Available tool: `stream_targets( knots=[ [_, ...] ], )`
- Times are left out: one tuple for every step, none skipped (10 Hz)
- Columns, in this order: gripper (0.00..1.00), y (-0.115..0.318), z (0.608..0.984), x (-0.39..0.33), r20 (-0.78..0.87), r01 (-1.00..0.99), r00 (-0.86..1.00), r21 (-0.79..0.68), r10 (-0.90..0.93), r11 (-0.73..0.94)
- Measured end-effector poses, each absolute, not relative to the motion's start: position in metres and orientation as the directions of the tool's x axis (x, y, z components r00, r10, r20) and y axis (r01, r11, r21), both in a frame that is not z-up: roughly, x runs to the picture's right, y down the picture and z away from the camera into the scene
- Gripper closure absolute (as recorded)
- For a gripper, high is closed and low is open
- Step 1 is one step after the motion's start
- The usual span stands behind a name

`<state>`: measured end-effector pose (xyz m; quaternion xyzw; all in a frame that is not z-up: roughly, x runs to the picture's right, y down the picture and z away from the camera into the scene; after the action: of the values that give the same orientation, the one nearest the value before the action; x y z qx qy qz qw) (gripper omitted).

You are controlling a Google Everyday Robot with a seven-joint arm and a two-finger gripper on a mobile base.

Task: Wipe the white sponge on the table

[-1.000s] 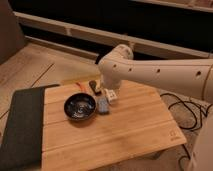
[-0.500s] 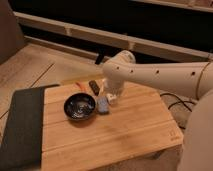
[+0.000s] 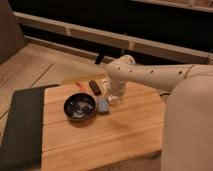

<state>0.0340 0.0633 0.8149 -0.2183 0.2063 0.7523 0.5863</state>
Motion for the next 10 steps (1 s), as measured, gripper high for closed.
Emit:
stream_targets(
  knots=[
    [0.35,0.062,0.815,0.035,-0.568,-0.973,-0.216,0.056,0.795,-0.225],
    [0.35,0.063,0.815,0.037,-0.568,-0.972,-0.218,0.058,0.794,-0.226],
    [0.35,0.063,0.815,0.039,-0.567,-0.972,-0.22,0.06,0.793,-0.227],
    [0.35,0.062,0.814,0.036,-0.566,-0.973,-0.216,0.056,0.795,-0.224],
    [0.35,0.062,0.814,0.037,-0.563,-0.974,-0.212,0.056,0.798,-0.219],
    [0.35,0.062,0.816,0.041,-0.554,-0.976,-0.208,0.058,0.806,-0.212],
    [0.35,0.065,0.817,0.047,-0.547,-0.976,-0.21,0.064,0.81,-0.21],
    [0.35,0.068,0.817,0.049,-0.547,-0.975,-0.212,0.067,0.81,-0.21],
    [0.35,0.071,0.817,0.051,-0.547,-0.977,-0.206,0.073,0.811,-0.199],
    [0.35,0.074,0.816,0.051,-0.548,-0.979,-0.198,0.078,0.813,-0.187]
  ],
)
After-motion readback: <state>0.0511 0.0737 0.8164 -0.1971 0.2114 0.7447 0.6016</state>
